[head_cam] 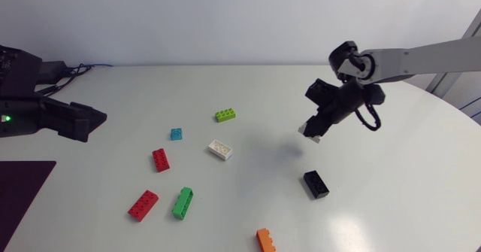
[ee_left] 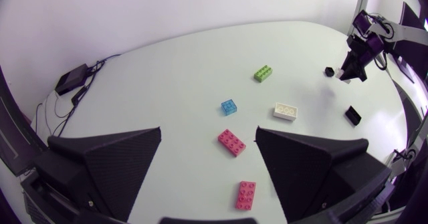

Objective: Sort duplo bricks by size, large to the right and small to the left

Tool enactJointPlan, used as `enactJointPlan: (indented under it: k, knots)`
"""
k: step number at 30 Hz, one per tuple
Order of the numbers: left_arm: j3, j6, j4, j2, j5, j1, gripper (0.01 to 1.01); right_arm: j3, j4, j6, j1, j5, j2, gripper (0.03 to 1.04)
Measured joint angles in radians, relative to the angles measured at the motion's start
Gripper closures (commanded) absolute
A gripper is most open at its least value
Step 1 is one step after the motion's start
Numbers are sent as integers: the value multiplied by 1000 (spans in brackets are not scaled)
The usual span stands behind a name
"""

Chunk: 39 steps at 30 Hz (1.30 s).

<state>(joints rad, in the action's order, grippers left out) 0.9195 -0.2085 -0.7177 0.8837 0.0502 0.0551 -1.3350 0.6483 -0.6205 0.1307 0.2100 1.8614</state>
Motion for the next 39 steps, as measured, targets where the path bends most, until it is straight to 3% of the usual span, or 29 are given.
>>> enactJointPlan:
  k: [6, 12, 14, 17, 21, 30, 39]
  knots:
    - [-16, 11, 0, -23, 4, 19, 46, 216, -63, 4, -91, -4, -102, 930]
    - [-21, 19, 10, -32, 7, 26, 46, 379, -129, 23, -98, -3, -131, 908]
    - [-22, 23, 15, -33, 7, 28, 46, 394, -144, 38, -98, -3, -131, 820]
    - [-29, 23, 17, -33, 7, 34, 46, 397, -179, 60, -98, -6, -131, 467]
    - [-35, 23, 18, -34, 7, 35, 46, 397, -208, 82, -97, -27, -131, 239]
    - [-53, 23, 21, -42, 7, 35, 46, 335, -155, 110, -82, -46, -129, 128]
    - [-54, 22, 29, -45, 7, 35, 46, -8, -115, 149, -64, -53, 29, 126]
